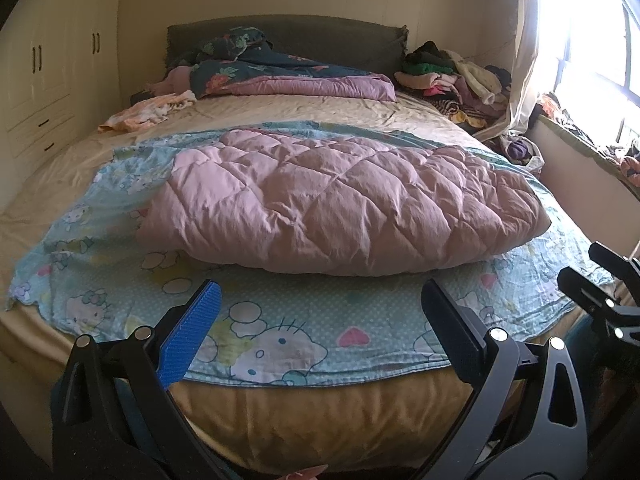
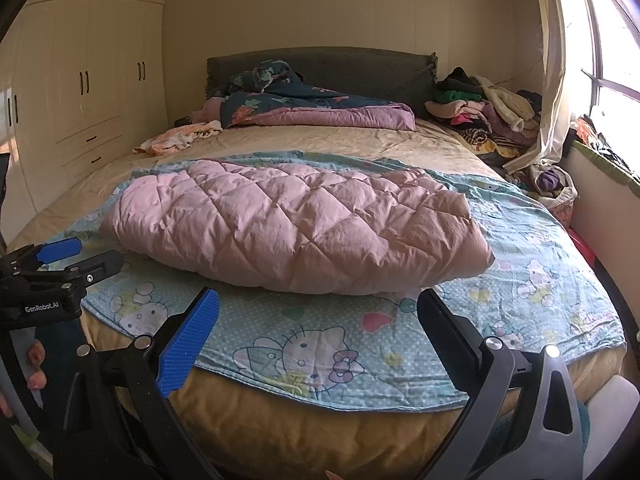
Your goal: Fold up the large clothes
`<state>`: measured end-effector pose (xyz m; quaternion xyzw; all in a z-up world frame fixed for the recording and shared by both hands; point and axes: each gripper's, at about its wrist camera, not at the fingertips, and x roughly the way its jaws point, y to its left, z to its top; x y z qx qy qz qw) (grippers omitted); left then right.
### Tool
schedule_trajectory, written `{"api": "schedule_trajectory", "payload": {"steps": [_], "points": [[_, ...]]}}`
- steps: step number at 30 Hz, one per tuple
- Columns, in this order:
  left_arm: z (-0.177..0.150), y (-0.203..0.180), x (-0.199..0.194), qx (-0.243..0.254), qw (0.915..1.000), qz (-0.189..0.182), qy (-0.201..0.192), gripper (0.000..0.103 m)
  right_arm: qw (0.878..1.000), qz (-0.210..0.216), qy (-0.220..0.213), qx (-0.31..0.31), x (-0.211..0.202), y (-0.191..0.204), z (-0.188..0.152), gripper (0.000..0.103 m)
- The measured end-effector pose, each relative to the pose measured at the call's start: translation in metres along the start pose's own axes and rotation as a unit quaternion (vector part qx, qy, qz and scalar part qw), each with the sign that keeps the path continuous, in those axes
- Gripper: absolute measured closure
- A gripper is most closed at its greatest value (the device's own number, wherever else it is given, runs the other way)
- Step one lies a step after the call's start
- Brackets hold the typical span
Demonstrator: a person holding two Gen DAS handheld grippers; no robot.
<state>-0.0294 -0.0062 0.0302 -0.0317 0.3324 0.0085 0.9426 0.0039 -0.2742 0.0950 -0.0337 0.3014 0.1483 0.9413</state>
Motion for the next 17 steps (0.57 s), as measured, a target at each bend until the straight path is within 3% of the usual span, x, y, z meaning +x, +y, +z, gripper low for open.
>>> {"api": "schedule_trajectory", "payload": {"steps": [10,14,17], "points": [[-0.001,0.009,0.008,-0.013,0.9996,0.005,0.023,0.009,1.0,-0.016,-0.014,0.023,-0.013,-0.019,0.002,0.004],[0.013,0.06,0.032,-0.075,0.9955,0.023,0.053,0.009,0.996,-0.046,-0.027,0.077,-0.025,-0.068,0.004,0.004],[0.034,0.131,0.048,-0.137,0.9862,0.075,0.056,0.009,0.976,-0.139,-0.042,0.161,-0.041,-0.159,-0.008,0.004]]}}
